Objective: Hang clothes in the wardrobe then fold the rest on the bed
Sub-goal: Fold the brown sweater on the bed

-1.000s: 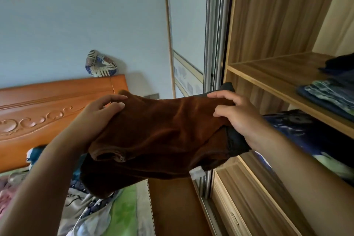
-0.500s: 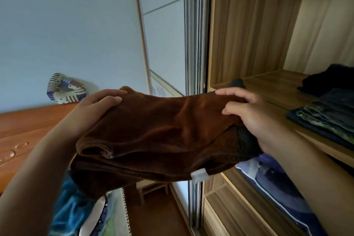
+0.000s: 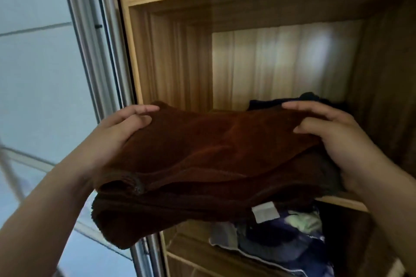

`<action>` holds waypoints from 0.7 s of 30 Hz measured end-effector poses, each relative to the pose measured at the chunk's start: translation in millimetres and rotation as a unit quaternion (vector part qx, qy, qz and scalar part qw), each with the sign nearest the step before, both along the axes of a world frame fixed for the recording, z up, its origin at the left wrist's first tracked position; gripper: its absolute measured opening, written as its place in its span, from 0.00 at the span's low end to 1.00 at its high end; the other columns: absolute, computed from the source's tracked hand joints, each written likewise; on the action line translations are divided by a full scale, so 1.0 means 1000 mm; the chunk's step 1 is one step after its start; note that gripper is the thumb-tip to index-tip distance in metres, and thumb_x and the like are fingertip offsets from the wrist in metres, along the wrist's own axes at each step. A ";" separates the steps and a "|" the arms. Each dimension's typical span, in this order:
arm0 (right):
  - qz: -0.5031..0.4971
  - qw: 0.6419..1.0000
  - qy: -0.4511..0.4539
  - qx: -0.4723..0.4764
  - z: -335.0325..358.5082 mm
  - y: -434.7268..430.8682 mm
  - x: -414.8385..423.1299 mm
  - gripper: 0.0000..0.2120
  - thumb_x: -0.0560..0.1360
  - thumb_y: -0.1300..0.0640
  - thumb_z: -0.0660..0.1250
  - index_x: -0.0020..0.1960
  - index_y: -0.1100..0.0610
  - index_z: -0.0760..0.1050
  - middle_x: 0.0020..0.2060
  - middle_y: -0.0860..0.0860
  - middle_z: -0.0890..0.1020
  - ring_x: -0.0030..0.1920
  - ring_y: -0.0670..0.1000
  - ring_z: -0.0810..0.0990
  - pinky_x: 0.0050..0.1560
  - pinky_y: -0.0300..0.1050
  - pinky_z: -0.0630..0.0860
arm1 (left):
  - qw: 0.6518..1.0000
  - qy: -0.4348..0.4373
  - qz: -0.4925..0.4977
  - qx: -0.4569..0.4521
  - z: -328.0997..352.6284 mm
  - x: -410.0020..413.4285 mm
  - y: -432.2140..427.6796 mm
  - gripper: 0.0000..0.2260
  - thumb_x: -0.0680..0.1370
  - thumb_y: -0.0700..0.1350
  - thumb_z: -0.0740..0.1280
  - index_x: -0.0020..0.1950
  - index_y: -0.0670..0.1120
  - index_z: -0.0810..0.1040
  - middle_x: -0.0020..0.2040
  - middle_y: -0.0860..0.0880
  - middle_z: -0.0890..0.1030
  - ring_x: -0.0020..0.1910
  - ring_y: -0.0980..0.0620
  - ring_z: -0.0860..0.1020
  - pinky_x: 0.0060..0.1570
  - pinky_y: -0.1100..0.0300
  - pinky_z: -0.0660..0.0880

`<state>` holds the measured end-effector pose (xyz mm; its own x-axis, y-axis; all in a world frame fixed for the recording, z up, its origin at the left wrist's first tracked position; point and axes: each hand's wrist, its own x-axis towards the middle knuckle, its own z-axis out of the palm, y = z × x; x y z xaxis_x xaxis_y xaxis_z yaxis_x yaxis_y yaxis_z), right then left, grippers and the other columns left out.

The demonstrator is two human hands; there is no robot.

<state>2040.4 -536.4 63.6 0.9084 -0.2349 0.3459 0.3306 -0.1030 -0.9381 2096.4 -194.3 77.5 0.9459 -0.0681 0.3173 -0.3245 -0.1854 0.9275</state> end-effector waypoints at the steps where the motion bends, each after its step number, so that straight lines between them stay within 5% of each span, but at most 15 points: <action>1: -0.017 1.000 0.001 0.011 0.000 -0.004 -0.001 0.21 0.72 0.68 0.67 0.55 0.46 0.86 0.48 0.57 0.87 0.44 0.57 0.87 0.38 0.46 0.81 | 1.000 0.003 -0.024 0.001 0.002 0.013 -0.007 0.12 0.82 0.44 0.63 0.60 0.55 0.83 0.51 0.53 0.86 0.48 0.55 0.85 0.40 0.68 0.80; 8: -0.110 0.994 0.009 0.024 0.011 -0.035 0.001 0.21 0.72 0.69 0.66 0.55 0.48 0.86 0.45 0.58 0.87 0.40 0.56 0.87 0.37 0.45 0.82 | 0.994 0.006 -0.108 0.002 0.009 0.081 -0.055 0.11 0.82 0.44 0.63 0.57 0.57 0.82 0.41 0.64 0.84 0.36 0.69 0.81 0.30 0.75 0.73; 17: -0.243 0.968 0.060 -0.023 0.050 -0.094 0.039 0.17 0.77 0.69 0.65 0.60 0.54 0.82 0.52 0.61 0.84 0.44 0.56 0.84 0.36 0.40 0.82 | 0.983 0.047 -0.168 -0.053 0.028 0.139 -0.128 0.10 0.82 0.44 0.64 0.60 0.52 0.82 0.46 0.56 0.79 0.28 0.69 0.79 0.23 0.72 0.72; 21: -0.282 0.954 0.094 -0.037 0.043 -0.113 0.055 0.18 0.79 0.69 0.64 0.61 0.53 0.82 0.49 0.59 0.84 0.40 0.53 0.84 0.30 0.37 0.79 | 0.970 0.070 -0.213 -0.090 0.021 0.168 -0.153 0.11 0.80 0.42 0.66 0.60 0.51 0.83 0.48 0.49 0.85 0.36 0.59 0.84 0.31 0.66 0.78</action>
